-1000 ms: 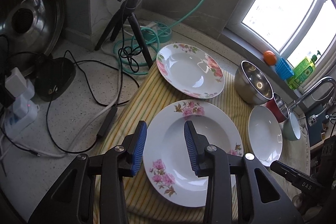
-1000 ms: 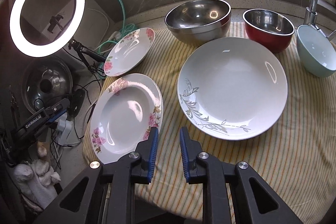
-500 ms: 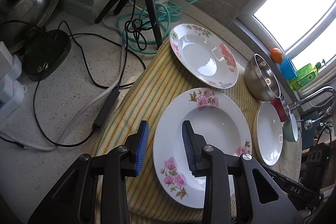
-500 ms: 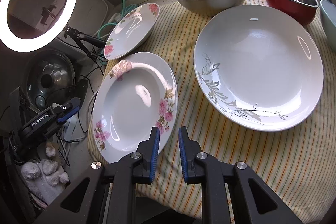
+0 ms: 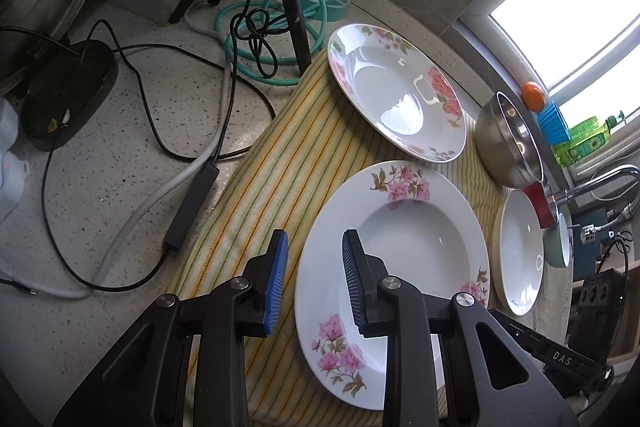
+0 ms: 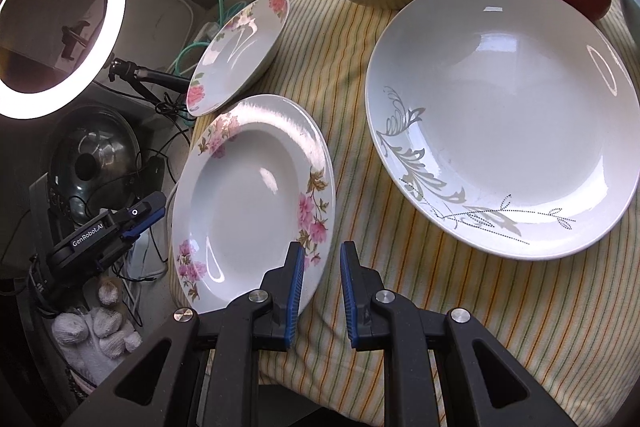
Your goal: Organize plates and bowls
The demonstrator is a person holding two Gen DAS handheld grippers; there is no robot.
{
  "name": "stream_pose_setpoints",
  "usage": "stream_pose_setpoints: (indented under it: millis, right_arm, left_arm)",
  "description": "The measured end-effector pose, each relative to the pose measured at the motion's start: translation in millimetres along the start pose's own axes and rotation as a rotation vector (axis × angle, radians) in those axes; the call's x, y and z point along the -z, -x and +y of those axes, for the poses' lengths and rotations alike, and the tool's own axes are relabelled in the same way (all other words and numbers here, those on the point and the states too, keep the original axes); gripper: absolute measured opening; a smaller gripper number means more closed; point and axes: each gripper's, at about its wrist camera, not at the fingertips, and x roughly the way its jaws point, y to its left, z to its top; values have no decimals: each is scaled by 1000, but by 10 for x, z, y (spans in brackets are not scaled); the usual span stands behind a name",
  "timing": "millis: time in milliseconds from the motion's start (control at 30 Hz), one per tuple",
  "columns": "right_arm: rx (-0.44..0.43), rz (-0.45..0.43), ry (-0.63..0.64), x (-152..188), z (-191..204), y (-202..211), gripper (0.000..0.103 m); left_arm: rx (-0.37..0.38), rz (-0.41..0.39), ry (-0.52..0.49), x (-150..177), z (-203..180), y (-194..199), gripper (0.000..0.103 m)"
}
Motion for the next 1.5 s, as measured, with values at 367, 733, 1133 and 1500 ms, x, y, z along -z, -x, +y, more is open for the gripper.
stream_pose_setpoints:
  millis: [367, 733, 1133, 1500]
  right_arm:
    - [0, 11, -2, -41, 19, -85, 16]
    - [5, 22, 1, -55, 13, -131, 12]
    - [46, 13, 43, -38, 80, -121, 12]
    - [53, 21, 47, 3, 83, -104, 12]
  left_arm:
    - [9, 31, 4, -15, 14, -112, 24]
    - [11, 53, -13, 6, 10, -187, 20]
    - [6, 48, -23, 23, -16, -174, 20]
    - [6, 51, -32, 96, -45, -126, 20]
